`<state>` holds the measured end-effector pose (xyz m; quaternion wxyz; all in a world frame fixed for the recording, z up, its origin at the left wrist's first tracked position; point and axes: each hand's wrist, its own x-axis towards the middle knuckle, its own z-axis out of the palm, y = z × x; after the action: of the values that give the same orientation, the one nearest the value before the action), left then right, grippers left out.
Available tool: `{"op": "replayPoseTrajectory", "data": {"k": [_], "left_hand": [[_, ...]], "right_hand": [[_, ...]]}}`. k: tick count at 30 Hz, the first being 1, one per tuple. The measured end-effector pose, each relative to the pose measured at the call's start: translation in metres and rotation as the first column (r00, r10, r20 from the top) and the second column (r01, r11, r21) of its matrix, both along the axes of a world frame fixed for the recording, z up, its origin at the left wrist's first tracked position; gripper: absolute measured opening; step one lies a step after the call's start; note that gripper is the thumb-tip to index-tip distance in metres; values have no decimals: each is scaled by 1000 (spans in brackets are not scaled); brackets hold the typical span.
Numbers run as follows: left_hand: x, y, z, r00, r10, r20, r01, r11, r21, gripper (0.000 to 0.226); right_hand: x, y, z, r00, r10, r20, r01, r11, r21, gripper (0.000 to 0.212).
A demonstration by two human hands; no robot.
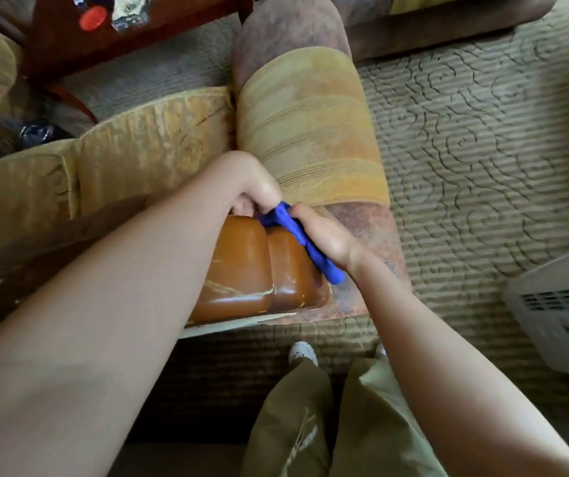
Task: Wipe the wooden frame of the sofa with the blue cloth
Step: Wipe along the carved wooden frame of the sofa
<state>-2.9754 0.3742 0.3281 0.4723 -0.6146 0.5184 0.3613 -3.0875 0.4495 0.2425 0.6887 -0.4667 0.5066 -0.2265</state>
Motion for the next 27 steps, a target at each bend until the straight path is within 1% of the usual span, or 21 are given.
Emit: {"op": "replayPoseTrajectory", "data": {"k": [2,3,5,6,9,12,13,15,17,20,22,23,24,26,27], "left_hand": [[5,-8,-1,998,40,38,-42,997,60,26],[9,-13,-6,997,45,59,-50,996,73,30],[10,-17,-13,995,29,99,-40,993,111,44],[4,-14,-11,995,-11,98,-1,993,122,46],[-20,-4,-11,979,-161,125,146,982,121,27],[-34,1,-22,972,-170,164,152,981,118,34],[-37,1,-24,972,-157,174,139,984,109,34],[-38,3,-24,974,-126,186,110,989,96,32],[-41,7,-22,975,-124,187,110,991,81,31],[-43,9,-19,978,-120,173,106,991,87,31],[-42,9,-19,978,-110,175,95,991,91,29],[-43,9,-19,977,-113,182,99,991,85,28],[-44,10,-18,975,-121,187,109,991,72,28],[-45,14,-15,968,-154,197,147,988,48,30],[-44,15,-12,965,-170,197,165,985,42,31]], "right_hand": [[4,-13,8,997,79,-9,-79,997,-26,27],[5,-18,9,995,100,-23,-101,995,-22,29],[6,-25,-1,990,130,-56,-128,991,31,30],[6,-27,-12,988,138,-71,-133,989,72,29],[1,-21,-53,978,131,-164,-97,975,197,32],[-6,-8,-90,966,125,-228,-62,963,263,41],[-7,-4,-99,968,98,-230,-35,963,266,44],[-7,5,-103,978,20,-207,34,967,253,43],[-7,16,-103,981,-102,-165,145,952,270,39],[-10,42,-96,941,-332,-69,337,896,287,37],[-6,65,-92,907,-421,-16,409,870,274,32],[-4,76,-88,889,-459,5,441,857,266,30],[0,86,-87,879,-477,19,456,851,262,33],[3,93,-81,884,-466,32,448,865,225,39],[3,89,-80,899,-438,34,423,885,194,34]]}}
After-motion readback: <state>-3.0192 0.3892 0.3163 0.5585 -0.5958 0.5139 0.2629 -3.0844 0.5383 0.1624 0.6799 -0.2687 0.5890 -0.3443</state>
